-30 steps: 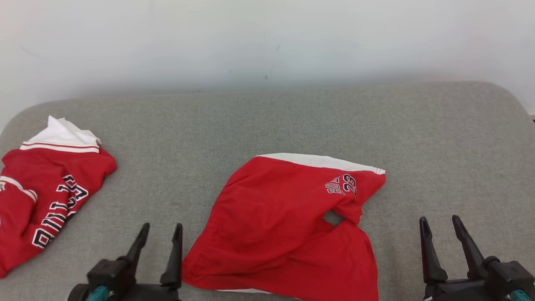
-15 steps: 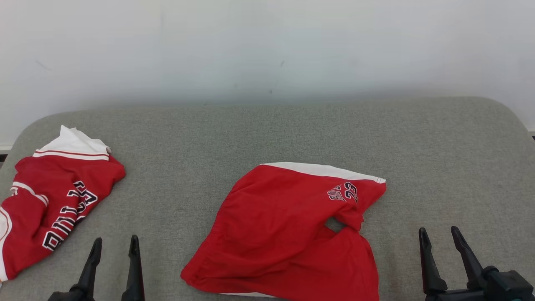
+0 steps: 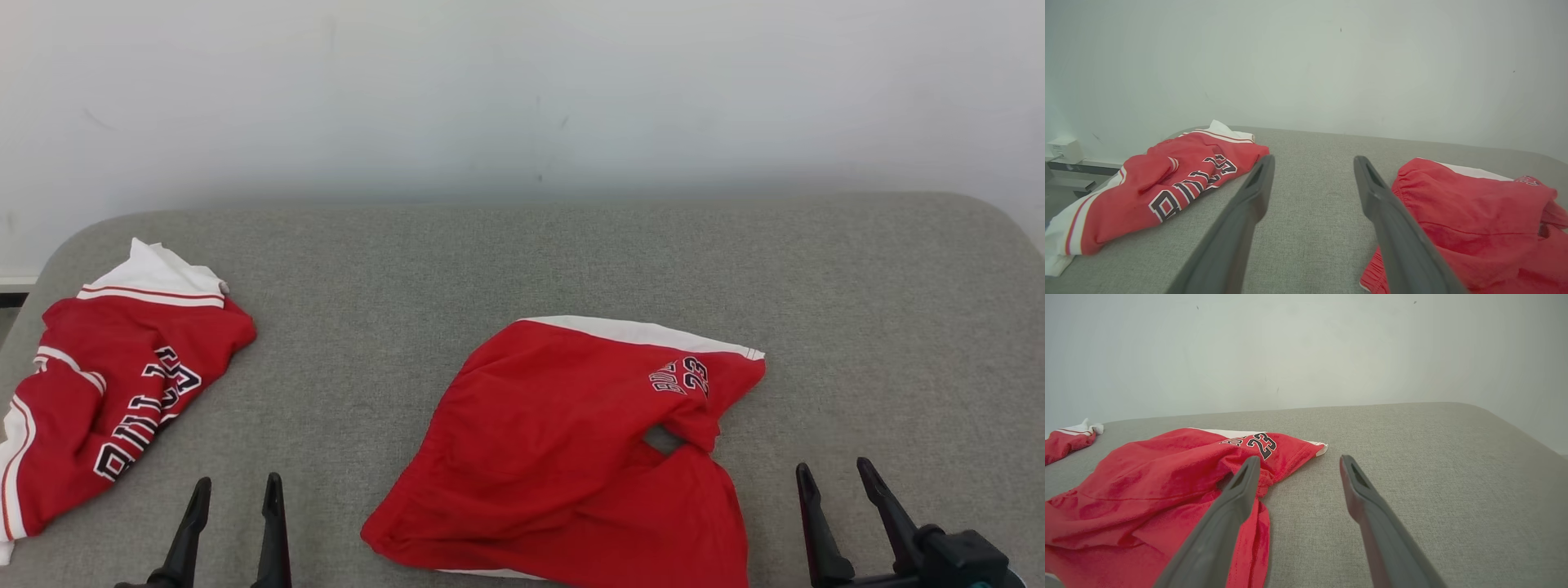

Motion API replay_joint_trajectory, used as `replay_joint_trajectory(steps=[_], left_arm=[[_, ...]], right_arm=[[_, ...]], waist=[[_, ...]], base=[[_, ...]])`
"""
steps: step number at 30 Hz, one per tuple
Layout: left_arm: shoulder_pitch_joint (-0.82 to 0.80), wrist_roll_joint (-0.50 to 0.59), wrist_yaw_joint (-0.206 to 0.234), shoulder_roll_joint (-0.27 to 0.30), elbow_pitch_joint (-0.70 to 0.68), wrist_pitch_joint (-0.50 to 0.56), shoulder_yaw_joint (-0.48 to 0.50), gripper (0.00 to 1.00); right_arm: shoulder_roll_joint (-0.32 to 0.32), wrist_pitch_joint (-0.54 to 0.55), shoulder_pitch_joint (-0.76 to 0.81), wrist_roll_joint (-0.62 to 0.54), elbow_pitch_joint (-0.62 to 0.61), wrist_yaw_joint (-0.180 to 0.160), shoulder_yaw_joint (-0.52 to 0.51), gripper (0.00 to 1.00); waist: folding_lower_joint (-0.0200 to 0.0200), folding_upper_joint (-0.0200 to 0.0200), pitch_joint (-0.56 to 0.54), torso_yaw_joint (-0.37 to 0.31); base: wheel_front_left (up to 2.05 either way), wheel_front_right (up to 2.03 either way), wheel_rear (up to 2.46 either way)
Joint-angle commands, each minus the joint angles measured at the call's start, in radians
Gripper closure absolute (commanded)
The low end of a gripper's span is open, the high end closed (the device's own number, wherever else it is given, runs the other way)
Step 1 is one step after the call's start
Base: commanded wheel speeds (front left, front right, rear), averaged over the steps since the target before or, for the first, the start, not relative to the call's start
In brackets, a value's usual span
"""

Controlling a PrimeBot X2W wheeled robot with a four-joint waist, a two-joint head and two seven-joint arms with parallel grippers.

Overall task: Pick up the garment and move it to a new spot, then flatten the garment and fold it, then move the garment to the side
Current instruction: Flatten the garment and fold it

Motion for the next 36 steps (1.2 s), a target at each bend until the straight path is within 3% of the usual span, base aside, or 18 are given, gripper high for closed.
replay_joint_trajectory(steps=[1,13,22,23,25,36], left_arm=[[-0.007,0.011,-0.006,-0.003,0.002,-0.001,0.004,0.00],[-0.063,0.022,-0.036,-0.021,0.019,-0.001,-0.012,0.00],[-0.080,0.000,-0.024,-0.024,0.020,-0.001,-0.020,0.00],[-0.081,-0.002,-0.019,-0.024,0.019,-0.001,-0.022,0.00],[-0.083,-0.007,-0.016,-0.024,0.018,-0.001,-0.026,0.00],[-0.104,-0.024,0.005,-0.024,0.022,-0.001,-0.059,0.00]], right_arm=[[-0.012,-0.001,-0.024,0.007,0.004,-0.002,0.007,0.00],[-0.082,0.062,-0.225,0.036,0.245,-0.002,0.170,0.00],[-0.101,0.122,-0.328,0.077,0.428,-0.002,0.263,0.00],[-0.100,0.129,-0.335,0.084,0.446,-0.002,0.272,0.17],[-0.106,0.129,-0.355,0.096,0.477,-0.002,0.289,0.97],[-0.151,0.044,-0.487,0.137,0.567,-0.002,0.278,1.00]], waist=[[0.0000,0.0000,0.004,0.004],[0.0000,0.0000,0.056,0.063],[0.0000,0.0000,0.092,0.108],[0.0000,0.0000,0.095,0.110],[0.0000,0.0000,0.100,0.113],[0.0000,0.0000,0.117,0.122]], base=[[0.00,0.00,0.00],[0.00,0.00,0.00],[0.00,0.00,0.00],[0.00,0.00,0.00],[0.00,0.00,0.00],[0.00,0.00,0.00]])
